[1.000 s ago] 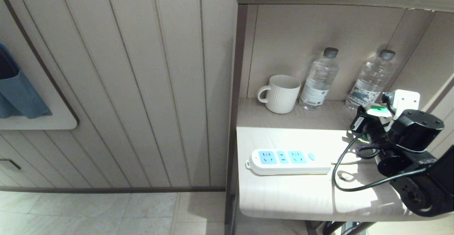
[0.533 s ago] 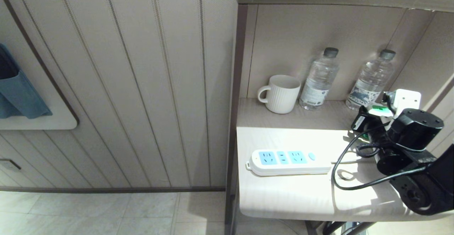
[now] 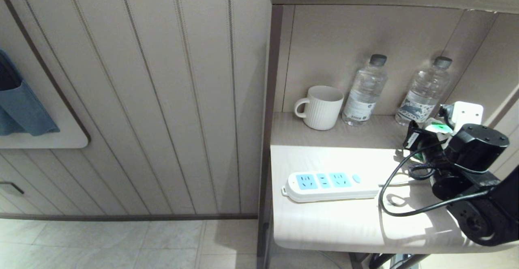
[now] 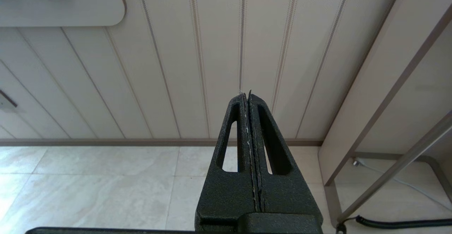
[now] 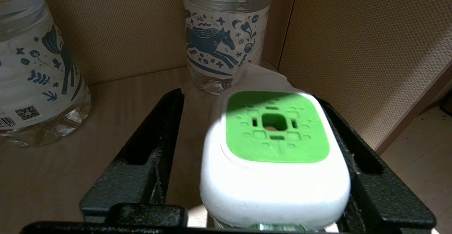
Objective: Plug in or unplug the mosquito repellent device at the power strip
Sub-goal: Place the mosquito repellent liquid on the table, then pick up the mosquito repellent liquid
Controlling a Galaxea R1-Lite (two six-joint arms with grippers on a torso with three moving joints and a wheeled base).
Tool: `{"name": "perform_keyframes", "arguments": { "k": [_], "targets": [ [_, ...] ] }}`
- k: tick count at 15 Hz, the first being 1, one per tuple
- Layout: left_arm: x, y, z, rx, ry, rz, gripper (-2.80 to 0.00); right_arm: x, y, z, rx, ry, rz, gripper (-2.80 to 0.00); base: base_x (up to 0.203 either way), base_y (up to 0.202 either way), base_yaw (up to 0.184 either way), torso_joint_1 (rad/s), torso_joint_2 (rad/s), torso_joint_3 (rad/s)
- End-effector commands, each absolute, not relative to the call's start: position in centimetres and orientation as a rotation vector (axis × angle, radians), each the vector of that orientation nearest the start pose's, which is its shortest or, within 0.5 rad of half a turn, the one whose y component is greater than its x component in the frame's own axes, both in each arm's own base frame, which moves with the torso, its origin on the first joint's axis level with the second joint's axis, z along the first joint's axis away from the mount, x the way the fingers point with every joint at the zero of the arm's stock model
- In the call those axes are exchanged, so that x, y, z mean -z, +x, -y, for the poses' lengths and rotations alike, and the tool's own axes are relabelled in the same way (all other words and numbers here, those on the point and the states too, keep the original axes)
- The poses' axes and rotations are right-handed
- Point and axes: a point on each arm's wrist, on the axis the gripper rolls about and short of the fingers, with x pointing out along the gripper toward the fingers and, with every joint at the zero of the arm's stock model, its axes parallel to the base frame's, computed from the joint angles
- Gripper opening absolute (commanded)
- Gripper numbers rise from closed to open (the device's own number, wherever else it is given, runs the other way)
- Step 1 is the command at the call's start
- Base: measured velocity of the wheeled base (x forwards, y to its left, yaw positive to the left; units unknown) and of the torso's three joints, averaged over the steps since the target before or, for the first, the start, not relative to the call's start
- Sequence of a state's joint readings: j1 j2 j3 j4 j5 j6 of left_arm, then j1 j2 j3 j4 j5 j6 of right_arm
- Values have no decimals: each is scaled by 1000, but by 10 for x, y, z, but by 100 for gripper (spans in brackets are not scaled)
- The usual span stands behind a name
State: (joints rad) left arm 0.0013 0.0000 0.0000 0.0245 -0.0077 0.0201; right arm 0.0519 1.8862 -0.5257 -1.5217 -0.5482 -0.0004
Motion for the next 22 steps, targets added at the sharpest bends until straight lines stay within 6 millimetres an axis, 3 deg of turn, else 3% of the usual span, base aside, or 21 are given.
{"name": "perform_keyframes", "arguments": {
  "k": [1,6,11,17,20,21,22],
  "targets": [
    [-73,-23,0,6,20,-26,-280,-152,300,-4,497,64,206,0,0,0,0,0,0,0],
    [-73,-23,0,6,20,-26,-280,-161,292,-6,487,70,231,0,0,0,0,0,0,0],
    [-73,-23,0,6,20,-26,-280,-187,261,-15,442,93,303,0,0,0,0,0,0,0],
    [-73,-23,0,6,20,-26,-280,-214,208,-28,359,111,364,0,0,0,0,0,0,0],
    [-73,-23,0,6,20,-26,-280,-237,167,-33,289,112,342,0,0,0,0,0,0,0],
    [-73,-23,0,6,20,-26,-280,-242,151,-34,257,107,312,-280,0,0,0,0,0,0],
    [-73,-23,0,6,20,-26,-280,-247,135,-35,222,97,269,-280,0,0,0,0,0,0]
  ]
}}
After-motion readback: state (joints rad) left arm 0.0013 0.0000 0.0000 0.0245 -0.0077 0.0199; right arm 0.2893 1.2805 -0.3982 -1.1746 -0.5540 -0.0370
